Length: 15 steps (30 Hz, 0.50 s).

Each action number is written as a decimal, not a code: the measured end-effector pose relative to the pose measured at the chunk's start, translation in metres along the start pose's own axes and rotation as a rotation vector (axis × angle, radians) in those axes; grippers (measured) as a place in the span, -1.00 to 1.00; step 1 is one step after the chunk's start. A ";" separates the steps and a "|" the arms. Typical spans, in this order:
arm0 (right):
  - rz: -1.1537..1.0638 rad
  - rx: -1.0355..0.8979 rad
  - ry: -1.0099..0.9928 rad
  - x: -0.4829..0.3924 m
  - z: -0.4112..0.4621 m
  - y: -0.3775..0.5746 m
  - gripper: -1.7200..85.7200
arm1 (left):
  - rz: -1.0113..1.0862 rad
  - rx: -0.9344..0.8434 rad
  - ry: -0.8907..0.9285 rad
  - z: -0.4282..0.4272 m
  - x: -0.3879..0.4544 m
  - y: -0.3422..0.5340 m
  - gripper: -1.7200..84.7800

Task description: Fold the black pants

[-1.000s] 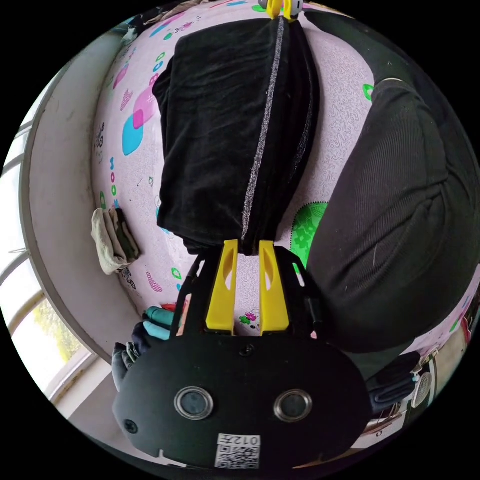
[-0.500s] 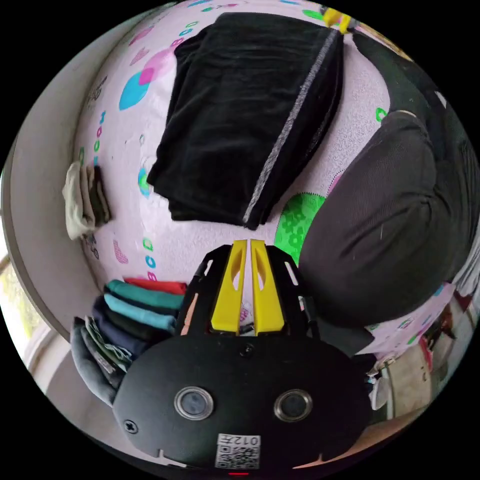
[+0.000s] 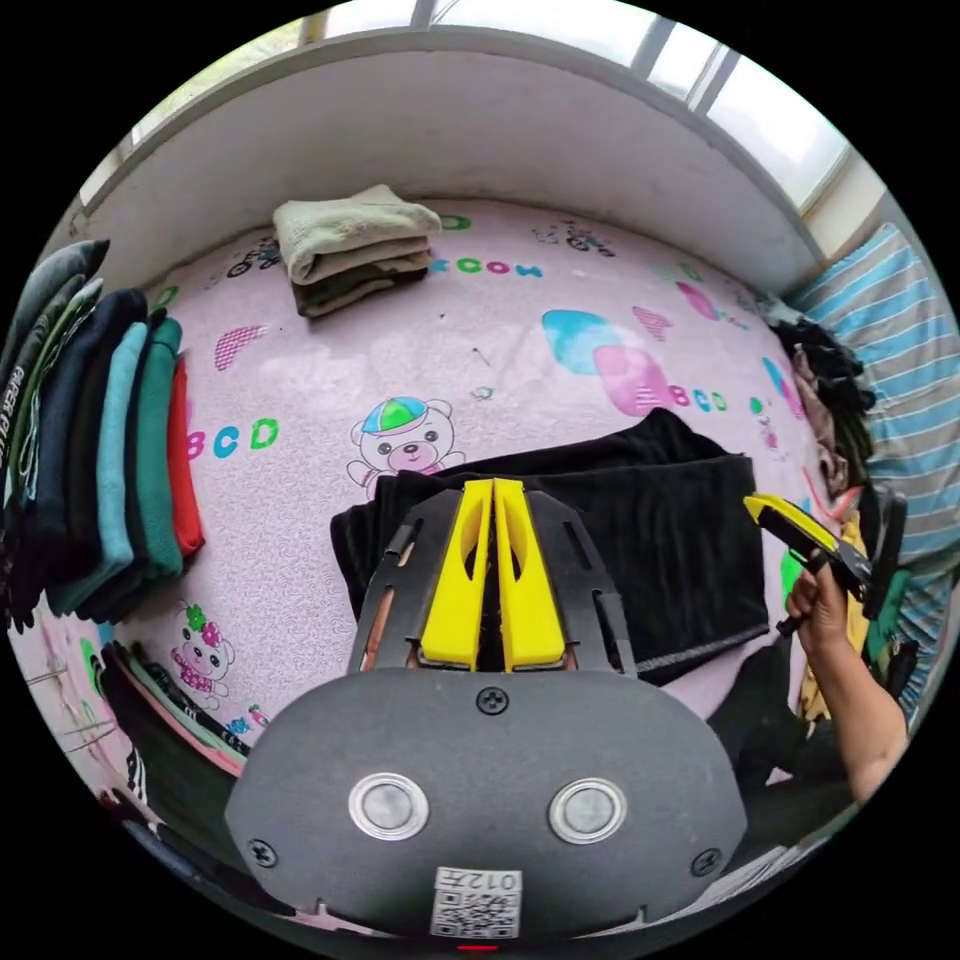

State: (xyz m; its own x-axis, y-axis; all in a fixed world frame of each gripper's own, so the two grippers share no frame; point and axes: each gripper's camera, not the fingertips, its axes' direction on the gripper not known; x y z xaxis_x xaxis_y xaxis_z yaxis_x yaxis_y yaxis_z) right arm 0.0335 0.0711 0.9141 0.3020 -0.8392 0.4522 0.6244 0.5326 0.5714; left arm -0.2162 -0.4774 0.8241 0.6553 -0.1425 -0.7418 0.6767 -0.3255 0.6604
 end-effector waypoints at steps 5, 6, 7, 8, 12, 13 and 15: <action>0.000 0.009 0.126 0.001 0.028 -0.001 -0.75 | 0.008 -0.060 -0.173 0.034 -0.016 0.003 -0.96; -0.002 -0.003 0.134 0.003 0.033 0.000 -0.76 | 0.001 -0.061 -0.176 0.042 -0.027 0.008 -0.96; -0.017 -0.014 0.162 0.007 0.041 0.005 -0.78 | -0.019 -0.047 -0.131 0.045 -0.039 0.015 -0.96; -0.091 0.043 0.178 0.005 0.039 0.016 -0.78 | -0.023 -0.034 -0.114 0.045 -0.044 0.018 -0.96; -0.141 0.072 0.185 0.007 0.038 0.029 -0.79 | 0.003 -0.027 -0.114 0.045 -0.062 0.031 -0.96; -0.138 0.069 0.182 0.009 0.039 0.029 -0.79 | 0.002 -0.020 -0.120 0.046 -0.064 0.032 -0.96; -0.144 0.068 0.193 0.009 0.038 0.030 -0.79 | -0.002 -0.005 -0.116 0.045 -0.068 0.034 -0.96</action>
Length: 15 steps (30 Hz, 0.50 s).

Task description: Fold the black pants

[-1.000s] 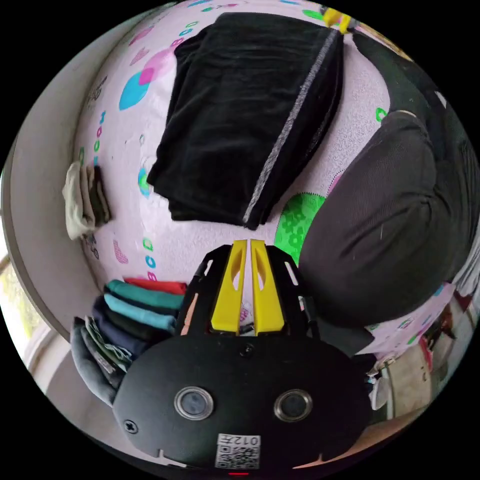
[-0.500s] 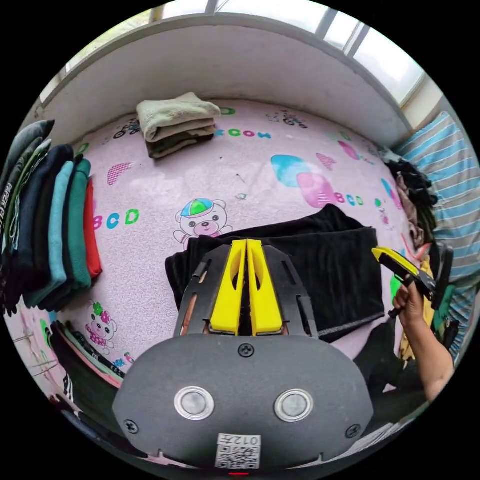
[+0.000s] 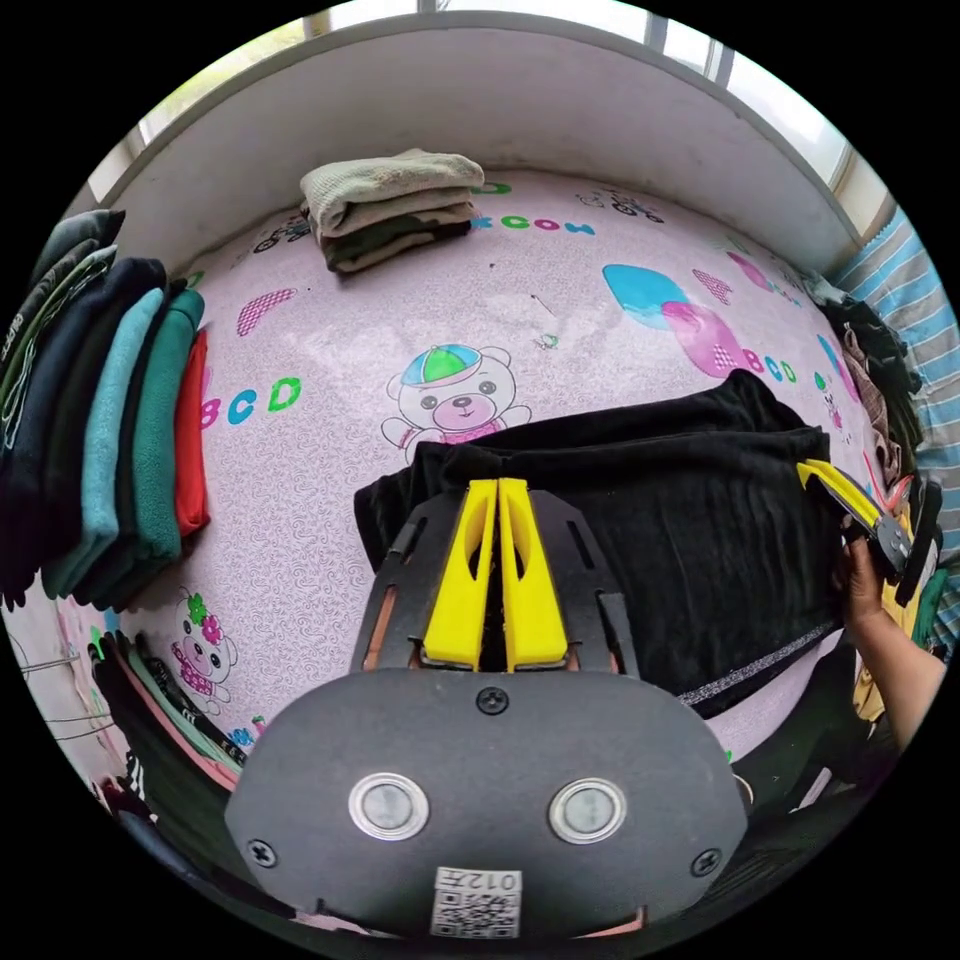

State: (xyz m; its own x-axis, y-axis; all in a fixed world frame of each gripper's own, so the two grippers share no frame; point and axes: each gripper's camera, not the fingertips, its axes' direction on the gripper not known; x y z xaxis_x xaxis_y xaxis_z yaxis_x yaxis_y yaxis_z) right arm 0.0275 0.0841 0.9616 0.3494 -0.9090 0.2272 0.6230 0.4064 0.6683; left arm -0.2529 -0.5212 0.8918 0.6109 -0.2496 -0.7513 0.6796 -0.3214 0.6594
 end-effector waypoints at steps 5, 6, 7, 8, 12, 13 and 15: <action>0.000 0.005 -0.015 0.006 -0.005 0.005 -0.78 | -0.064 0.084 0.081 -0.029 -0.021 0.008 -0.95; 0.006 0.005 -0.029 0.008 -0.006 0.006 -0.78 | -0.062 0.156 0.088 -0.040 -0.020 0.014 -0.95; 0.022 -0.001 -0.071 0.015 -0.007 0.006 -0.78 | -0.056 0.193 0.088 -0.049 -0.016 0.015 -0.95; 0.025 -0.022 -0.102 0.021 -0.010 0.004 -0.79 | -0.055 0.204 0.081 -0.052 -0.014 0.015 -0.95; 0.095 0.046 -0.050 0.023 -0.027 -0.002 -0.74 | -0.051 0.249 0.114 -0.063 0.011 0.005 -0.95; 0.089 0.069 -0.019 0.015 -0.029 -0.005 -0.73 | -0.041 0.214 0.130 -0.054 0.017 0.000 -0.95; 0.057 0.055 -0.017 0.005 -0.022 -0.009 -0.73 | -0.063 0.156 0.092 -0.035 0.018 -0.002 -0.95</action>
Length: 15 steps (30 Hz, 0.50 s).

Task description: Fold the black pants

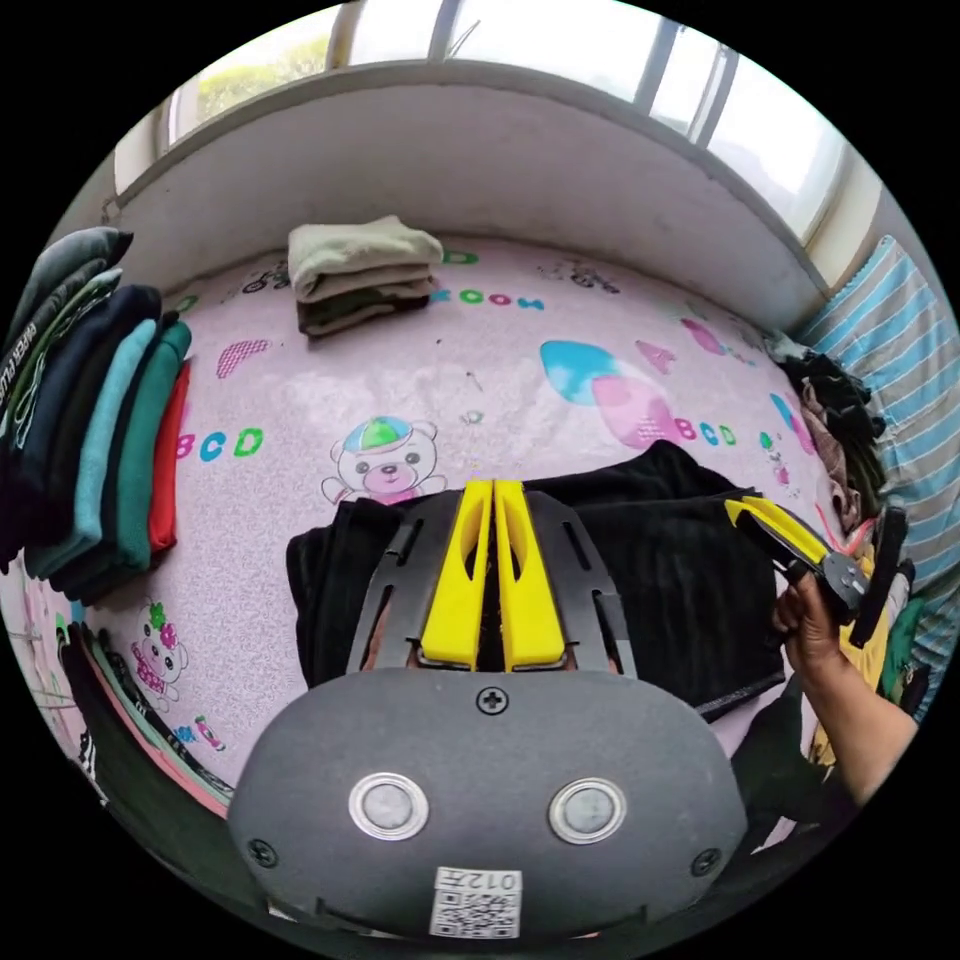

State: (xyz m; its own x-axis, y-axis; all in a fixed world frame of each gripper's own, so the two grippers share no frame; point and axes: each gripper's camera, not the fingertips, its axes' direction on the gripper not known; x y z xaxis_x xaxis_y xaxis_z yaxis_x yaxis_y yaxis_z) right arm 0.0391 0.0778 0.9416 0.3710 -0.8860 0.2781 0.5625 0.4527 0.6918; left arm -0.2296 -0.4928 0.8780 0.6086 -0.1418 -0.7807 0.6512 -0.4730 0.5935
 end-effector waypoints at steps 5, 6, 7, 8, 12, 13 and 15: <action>-0.012 -0.037 -0.046 0.017 0.022 0.011 -0.74 | -0.121 -0.054 0.028 0.036 -0.046 0.022 -0.96; -0.005 -0.038 -0.061 0.020 0.022 0.011 -0.74 | -0.151 -0.063 0.087 0.039 -0.057 0.023 -0.96; 0.004 -0.039 -0.082 0.026 0.023 0.011 -0.75 | -0.158 -0.066 0.103 0.040 -0.060 0.023 -0.96; 0.006 -0.040 -0.088 0.028 0.023 0.011 -0.75 | -0.154 -0.065 0.096 0.040 -0.059 0.023 -0.96; 0.024 -0.044 -0.116 0.036 0.019 0.013 -0.77 | -0.105 -0.063 0.026 0.034 -0.045 0.021 -0.96; 0.065 -0.055 -0.145 0.044 0.015 0.012 -0.79 | -0.085 -0.056 0.030 0.027 -0.043 0.020 -0.96; 0.113 -0.024 -0.157 0.058 0.001 0.015 -0.80 | -0.074 0.002 0.006 0.010 -0.043 0.024 -0.95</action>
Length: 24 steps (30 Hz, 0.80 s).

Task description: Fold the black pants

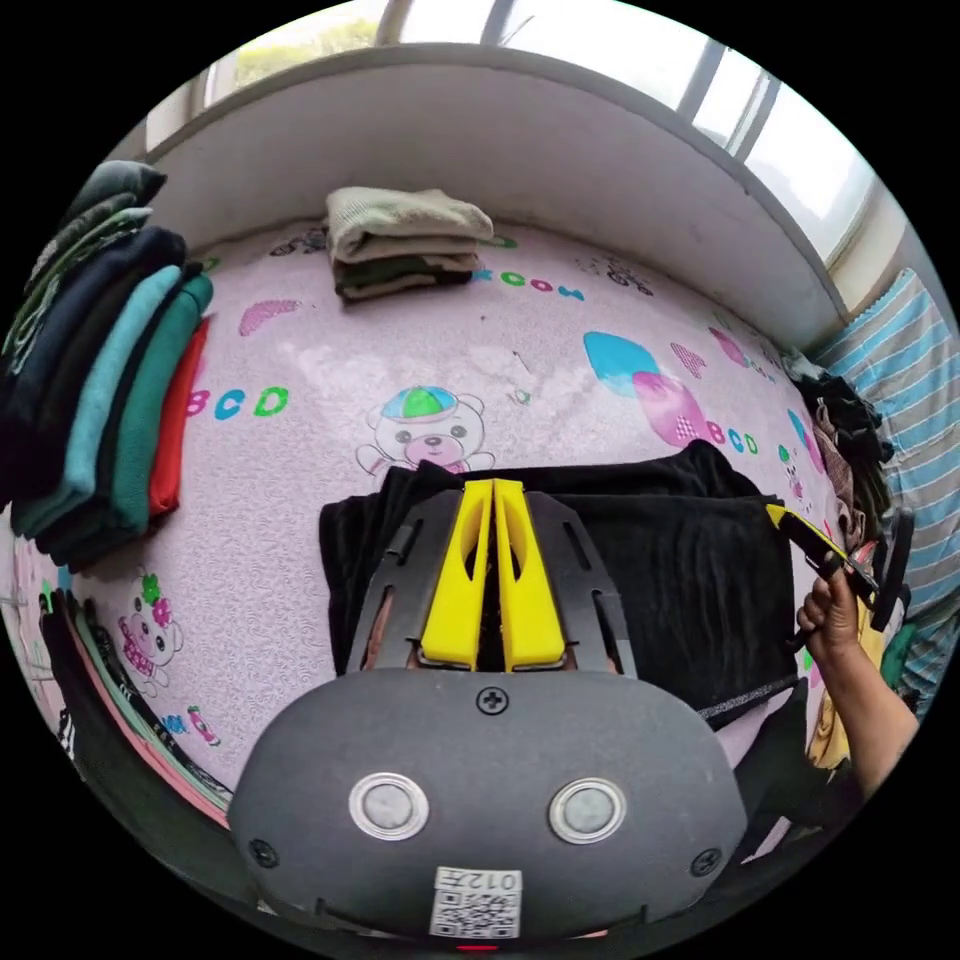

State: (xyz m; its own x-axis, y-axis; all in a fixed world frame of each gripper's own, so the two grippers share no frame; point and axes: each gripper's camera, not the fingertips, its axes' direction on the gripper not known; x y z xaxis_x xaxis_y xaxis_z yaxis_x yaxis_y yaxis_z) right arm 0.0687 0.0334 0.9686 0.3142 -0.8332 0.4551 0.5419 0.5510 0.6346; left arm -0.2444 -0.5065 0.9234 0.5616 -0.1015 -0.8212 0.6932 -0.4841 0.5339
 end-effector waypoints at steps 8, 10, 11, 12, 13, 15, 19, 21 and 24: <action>0.044 -0.013 0.180 0.016 0.015 0.003 -0.84 | -0.123 0.014 -0.091 0.001 -0.024 0.009 -0.96; 0.041 0.012 0.194 0.016 0.017 0.007 -0.84 | -0.117 0.041 -0.133 0.005 -0.018 0.015 -0.96; 0.027 0.007 0.215 0.013 0.018 0.008 -0.84 | -0.122 0.050 -0.133 0.005 -0.018 0.016 -0.96; 0.023 0.007 0.221 0.013 0.019 0.008 -0.84 | -0.133 0.059 -0.121 0.006 -0.019 0.018 -0.96; 0.027 0.007 0.212 0.015 0.018 0.009 -0.84 | -0.143 0.060 -0.104 0.007 -0.021 0.018 -0.96; 0.052 0.009 0.158 0.024 0.015 0.010 -0.85 | -0.155 0.058 -0.079 0.007 -0.023 0.018 -0.96; 0.251 -0.013 -0.079 0.074 -0.005 0.012 -0.94 | -0.223 0.075 0.028 -0.014 -0.030 0.022 -0.95; 0.303 0.064 -0.082 0.084 -0.030 0.021 -0.95 | -0.211 0.200 0.017 -0.038 -0.020 0.029 -0.95; 0.283 0.108 -0.095 0.077 -0.052 0.034 -0.95 | -0.072 0.280 0.079 -0.058 0.022 0.030 -0.95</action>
State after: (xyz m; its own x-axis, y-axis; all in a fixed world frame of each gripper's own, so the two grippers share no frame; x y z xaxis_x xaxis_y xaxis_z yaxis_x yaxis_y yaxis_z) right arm 0.1521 -0.0142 0.9927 0.3640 -0.6405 0.6763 0.3553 0.7666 0.5348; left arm -0.1855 -0.4731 0.9330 0.5567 0.0044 -0.8307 0.5869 -0.7097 0.3896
